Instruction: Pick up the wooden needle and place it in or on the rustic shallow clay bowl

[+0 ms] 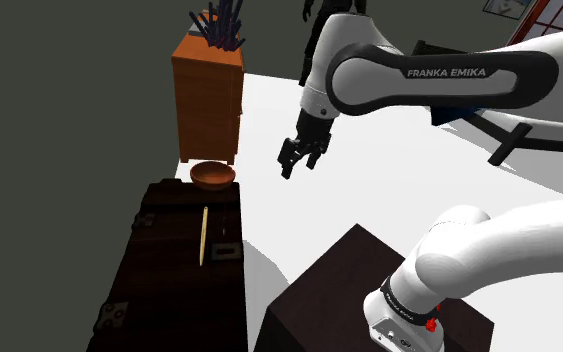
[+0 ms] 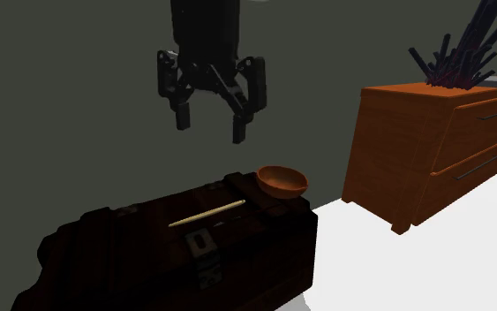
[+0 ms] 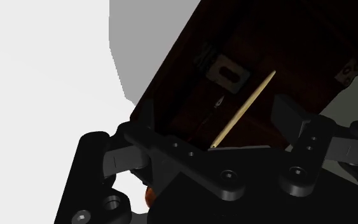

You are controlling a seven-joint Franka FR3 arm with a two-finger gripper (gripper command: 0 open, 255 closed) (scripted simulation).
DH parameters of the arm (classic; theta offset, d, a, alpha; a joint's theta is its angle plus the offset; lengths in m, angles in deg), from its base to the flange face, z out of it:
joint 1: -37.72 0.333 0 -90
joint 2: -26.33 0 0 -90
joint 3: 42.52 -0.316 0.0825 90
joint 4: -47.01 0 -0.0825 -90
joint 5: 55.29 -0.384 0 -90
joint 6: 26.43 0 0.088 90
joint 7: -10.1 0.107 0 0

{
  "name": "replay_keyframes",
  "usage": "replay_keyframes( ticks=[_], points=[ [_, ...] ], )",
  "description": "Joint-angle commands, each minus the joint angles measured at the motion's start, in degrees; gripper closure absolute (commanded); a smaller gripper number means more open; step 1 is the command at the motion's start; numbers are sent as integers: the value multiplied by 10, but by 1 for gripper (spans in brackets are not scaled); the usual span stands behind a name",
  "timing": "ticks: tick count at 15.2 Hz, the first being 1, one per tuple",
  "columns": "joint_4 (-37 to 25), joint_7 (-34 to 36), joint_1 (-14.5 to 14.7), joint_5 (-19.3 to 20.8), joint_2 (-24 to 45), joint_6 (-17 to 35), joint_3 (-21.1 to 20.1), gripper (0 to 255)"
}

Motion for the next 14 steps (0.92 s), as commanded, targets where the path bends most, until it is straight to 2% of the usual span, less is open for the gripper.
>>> replay_keyframes(
  ticks=[1,5,8,14],
  points=[
    [-2,42,-2,-5,31,29,-27,0],
    [-21,124,-14,0,115,89,-77,0],
    [-44,190,-25,18,185,130,-111,0],
    [-114,343,-42,100,343,192,-158,0]
  ],
)
